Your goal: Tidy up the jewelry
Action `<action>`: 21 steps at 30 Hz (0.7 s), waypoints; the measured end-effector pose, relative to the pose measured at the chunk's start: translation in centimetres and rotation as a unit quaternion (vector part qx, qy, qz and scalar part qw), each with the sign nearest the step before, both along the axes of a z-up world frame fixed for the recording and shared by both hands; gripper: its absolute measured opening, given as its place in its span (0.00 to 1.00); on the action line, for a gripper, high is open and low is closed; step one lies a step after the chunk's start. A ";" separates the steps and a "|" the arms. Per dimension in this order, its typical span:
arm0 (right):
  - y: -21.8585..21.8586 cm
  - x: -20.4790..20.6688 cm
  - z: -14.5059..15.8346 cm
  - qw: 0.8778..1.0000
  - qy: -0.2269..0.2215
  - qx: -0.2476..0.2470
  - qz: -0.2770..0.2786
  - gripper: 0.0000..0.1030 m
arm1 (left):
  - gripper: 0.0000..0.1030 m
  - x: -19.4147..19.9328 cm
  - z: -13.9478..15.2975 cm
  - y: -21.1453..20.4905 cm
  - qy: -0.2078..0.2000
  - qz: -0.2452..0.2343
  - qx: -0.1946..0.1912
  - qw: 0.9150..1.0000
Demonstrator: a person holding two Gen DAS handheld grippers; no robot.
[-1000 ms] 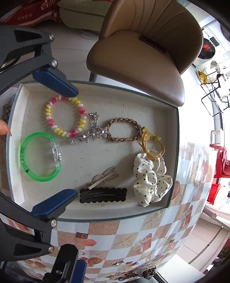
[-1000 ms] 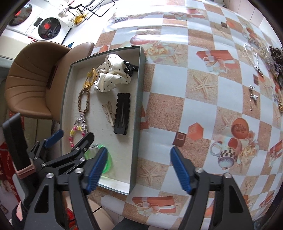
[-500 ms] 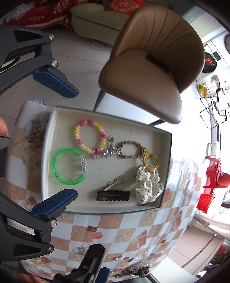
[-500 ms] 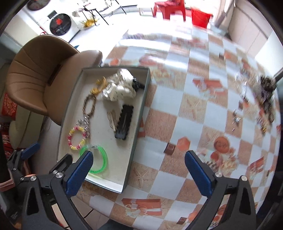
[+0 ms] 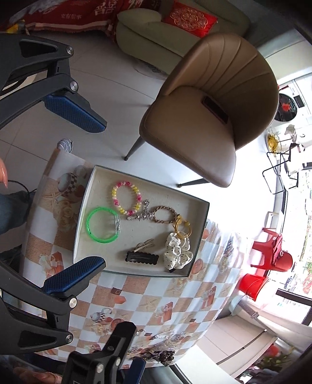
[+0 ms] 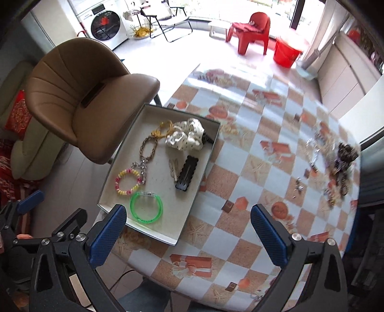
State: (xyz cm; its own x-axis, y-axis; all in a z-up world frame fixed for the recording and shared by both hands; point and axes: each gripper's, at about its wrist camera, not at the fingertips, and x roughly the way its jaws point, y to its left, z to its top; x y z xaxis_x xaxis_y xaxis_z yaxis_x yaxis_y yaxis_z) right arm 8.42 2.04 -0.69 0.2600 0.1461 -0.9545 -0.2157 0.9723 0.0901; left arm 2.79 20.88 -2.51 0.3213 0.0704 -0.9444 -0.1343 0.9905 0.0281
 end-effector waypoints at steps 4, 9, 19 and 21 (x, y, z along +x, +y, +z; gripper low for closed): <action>0.1 0.0 1.2 1.000 -0.016 -0.007 0.003 1.00 | 1.00 -0.4 0.9 0.2 -0.006 0.005 0.004 1.000; 0.1 0.3 1.7 1.000 -0.023 -0.011 0.002 1.00 | 1.00 -0.3 1.2 0.5 -0.008 0.010 0.005 1.000; 0.1 0.5 1.8 1.000 -0.022 -0.015 0.000 1.00 | 1.00 0.0 1.3 0.7 -0.005 0.013 0.004 1.000; 0.1 0.5 1.8 1.000 -0.021 -0.016 0.000 1.00 | 1.00 0.1 1.3 0.7 -0.005 0.014 0.004 1.000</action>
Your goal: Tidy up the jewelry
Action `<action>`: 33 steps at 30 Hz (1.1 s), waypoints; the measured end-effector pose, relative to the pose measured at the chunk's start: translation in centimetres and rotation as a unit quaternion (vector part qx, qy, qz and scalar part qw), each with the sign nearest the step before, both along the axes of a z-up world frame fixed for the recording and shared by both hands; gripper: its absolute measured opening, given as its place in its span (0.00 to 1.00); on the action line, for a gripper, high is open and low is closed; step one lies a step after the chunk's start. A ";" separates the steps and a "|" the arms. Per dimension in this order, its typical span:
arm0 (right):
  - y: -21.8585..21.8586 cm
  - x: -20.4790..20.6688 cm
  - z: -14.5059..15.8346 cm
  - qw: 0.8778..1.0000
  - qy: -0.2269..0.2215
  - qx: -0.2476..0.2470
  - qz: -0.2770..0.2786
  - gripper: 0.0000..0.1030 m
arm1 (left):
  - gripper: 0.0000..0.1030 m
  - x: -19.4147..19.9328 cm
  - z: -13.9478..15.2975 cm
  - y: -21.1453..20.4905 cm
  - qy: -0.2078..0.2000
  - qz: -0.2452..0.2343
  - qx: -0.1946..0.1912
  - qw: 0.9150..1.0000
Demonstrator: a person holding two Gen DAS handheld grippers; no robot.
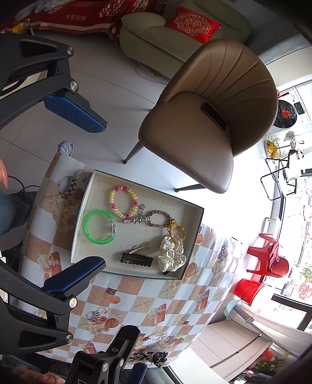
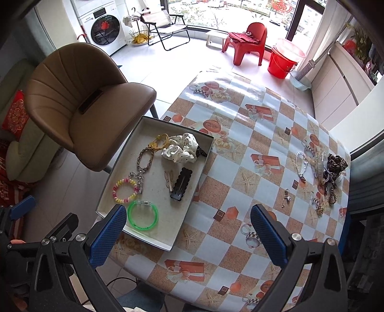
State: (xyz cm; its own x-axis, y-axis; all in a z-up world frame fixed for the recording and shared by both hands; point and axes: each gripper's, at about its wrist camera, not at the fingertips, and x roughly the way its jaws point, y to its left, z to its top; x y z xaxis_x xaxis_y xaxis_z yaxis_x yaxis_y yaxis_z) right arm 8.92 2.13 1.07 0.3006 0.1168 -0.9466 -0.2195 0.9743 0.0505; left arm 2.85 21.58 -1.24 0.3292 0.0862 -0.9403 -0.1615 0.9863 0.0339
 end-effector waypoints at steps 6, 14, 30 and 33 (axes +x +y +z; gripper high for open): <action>0.1 0.0 -0.1 1.000 0.000 0.001 0.000 1.00 | 1.00 0.0 0.0 0.0 0.001 0.001 0.001 1.000; 0.1 0.0 -0.1 1.000 0.000 0.001 -0.001 1.00 | 1.00 0.0 -0.2 -0.1 0.002 0.001 0.000 1.000; 0.2 0.1 0.0 1.000 0.001 0.000 -0.001 1.00 | 1.00 0.1 -0.2 0.0 0.003 0.000 0.000 1.000; 0.2 0.1 0.0 1.000 0.001 0.000 -0.001 1.00 | 1.00 0.1 -0.2 0.0 0.003 0.000 0.000 1.000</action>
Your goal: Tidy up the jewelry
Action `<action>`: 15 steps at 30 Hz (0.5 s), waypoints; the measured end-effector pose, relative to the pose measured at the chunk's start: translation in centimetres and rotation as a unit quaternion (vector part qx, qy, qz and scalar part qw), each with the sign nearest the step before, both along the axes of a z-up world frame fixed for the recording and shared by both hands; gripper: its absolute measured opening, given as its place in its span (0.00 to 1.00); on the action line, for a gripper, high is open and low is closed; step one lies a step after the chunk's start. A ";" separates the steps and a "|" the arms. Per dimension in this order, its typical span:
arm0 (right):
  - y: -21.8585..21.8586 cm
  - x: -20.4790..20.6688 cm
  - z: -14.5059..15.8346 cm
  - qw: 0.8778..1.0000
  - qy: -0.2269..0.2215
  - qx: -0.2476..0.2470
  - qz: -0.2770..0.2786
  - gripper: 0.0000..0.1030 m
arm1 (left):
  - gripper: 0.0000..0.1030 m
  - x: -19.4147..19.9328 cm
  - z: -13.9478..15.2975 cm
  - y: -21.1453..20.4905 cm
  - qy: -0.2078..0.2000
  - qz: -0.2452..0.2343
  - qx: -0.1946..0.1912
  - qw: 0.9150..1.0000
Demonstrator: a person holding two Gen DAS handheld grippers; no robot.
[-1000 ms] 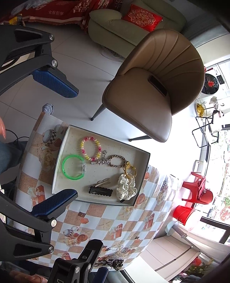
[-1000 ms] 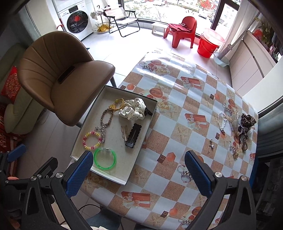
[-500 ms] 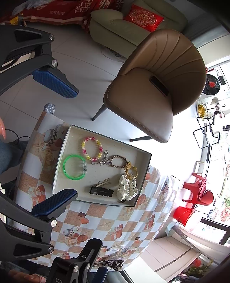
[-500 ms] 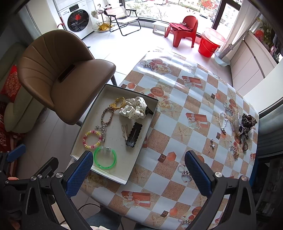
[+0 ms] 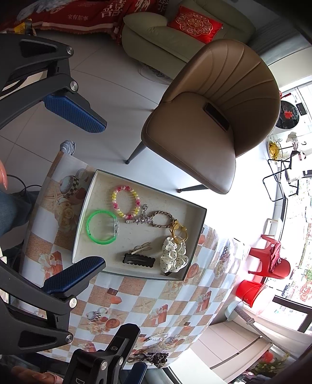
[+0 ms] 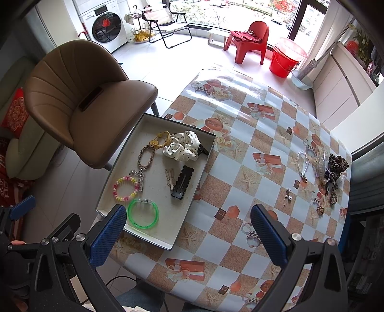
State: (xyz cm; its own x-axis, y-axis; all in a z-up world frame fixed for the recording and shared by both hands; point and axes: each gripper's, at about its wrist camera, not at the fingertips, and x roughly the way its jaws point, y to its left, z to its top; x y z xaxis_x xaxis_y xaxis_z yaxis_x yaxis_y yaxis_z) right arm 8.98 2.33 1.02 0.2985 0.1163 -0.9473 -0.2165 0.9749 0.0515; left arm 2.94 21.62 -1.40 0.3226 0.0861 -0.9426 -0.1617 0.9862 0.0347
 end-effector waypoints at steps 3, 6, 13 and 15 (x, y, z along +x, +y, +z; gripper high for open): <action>0.0 0.0 0.0 1.000 0.000 0.000 0.000 1.00 | 1.00 -0.1 -0.2 -0.1 0.000 0.001 0.000 1.000; 0.0 0.0 0.0 1.000 0.000 0.000 0.000 1.00 | 1.00 -0.1 -0.1 -0.1 0.000 0.000 0.000 1.000; -0.1 0.0 0.0 1.000 0.000 -0.001 0.001 1.00 | 1.00 -0.1 0.0 -0.1 0.000 0.001 0.000 1.000; -0.1 0.0 0.0 1.000 0.000 0.000 0.001 1.00 | 1.00 -0.1 -0.1 -0.1 0.001 0.001 0.000 1.000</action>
